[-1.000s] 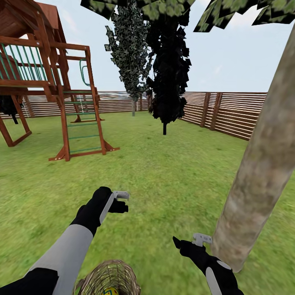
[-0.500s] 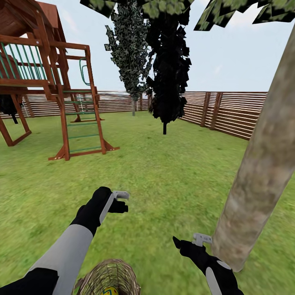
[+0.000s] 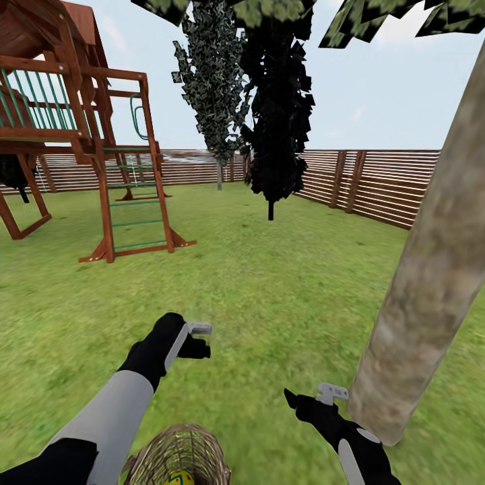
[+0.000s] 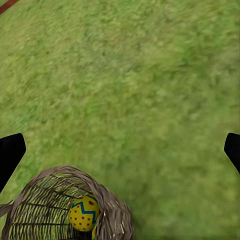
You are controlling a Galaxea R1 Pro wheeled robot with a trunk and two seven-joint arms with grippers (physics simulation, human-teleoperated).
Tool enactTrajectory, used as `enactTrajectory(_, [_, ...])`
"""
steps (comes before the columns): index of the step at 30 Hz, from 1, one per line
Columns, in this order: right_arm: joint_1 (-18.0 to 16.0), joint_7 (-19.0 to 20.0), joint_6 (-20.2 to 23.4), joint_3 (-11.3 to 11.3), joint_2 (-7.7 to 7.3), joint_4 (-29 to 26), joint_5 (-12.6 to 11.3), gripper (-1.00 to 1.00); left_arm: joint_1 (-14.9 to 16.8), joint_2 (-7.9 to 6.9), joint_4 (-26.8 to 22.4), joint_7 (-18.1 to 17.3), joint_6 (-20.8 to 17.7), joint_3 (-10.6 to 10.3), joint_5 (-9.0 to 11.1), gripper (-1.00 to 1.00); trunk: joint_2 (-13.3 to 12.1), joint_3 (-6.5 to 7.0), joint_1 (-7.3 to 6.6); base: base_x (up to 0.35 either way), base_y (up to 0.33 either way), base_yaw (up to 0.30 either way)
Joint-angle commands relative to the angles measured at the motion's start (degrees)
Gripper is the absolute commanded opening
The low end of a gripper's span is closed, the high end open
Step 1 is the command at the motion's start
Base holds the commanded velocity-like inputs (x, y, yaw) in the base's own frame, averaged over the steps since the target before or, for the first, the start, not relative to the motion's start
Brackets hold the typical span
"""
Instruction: Take the three Easter eggs out of the wicker basket on the lawn in the garden, then place them on the lawn next to a single tree (choose any tree) so that all three eggs are next to the same tree and none are left in the basket.
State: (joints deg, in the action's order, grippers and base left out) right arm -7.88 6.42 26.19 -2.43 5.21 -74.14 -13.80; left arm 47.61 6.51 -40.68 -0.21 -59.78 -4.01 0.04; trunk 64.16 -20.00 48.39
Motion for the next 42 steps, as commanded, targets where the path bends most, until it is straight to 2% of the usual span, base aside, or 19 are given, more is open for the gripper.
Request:
enactTrajectory(1, [-0.04, 0.29, 0.35, -0.17, 0.06, -0.08, -0.16, 1.00, 0.05, -0.01, 0.37, -0.03, -0.22, -0.10, 0.02, 1.00, 0.46, -0.25, 0.23, 0.000, 0.000, 0.000])
enactTrajectory(10, [-0.04, 0.32, 0.36, -0.18, 0.06, -0.12, -0.09, 1.00, 0.10, 0.00, 1.91, -0.05, -0.22, -0.12, 0.13, 1.00, 4.07, -1.87, 2.21, 0.000, 0.000, 0.000])
enactTrajectory(42, [0.04, 0.44, 0.35, -0.21, 0.06, -0.16, -0.09, 1.00, 0.11, 0.00, 2.00, -0.05, -0.22, -0.16, 0.14, 1.00, 16.91, -7.62, 9.24, 0.000, 0.000, 0.000])
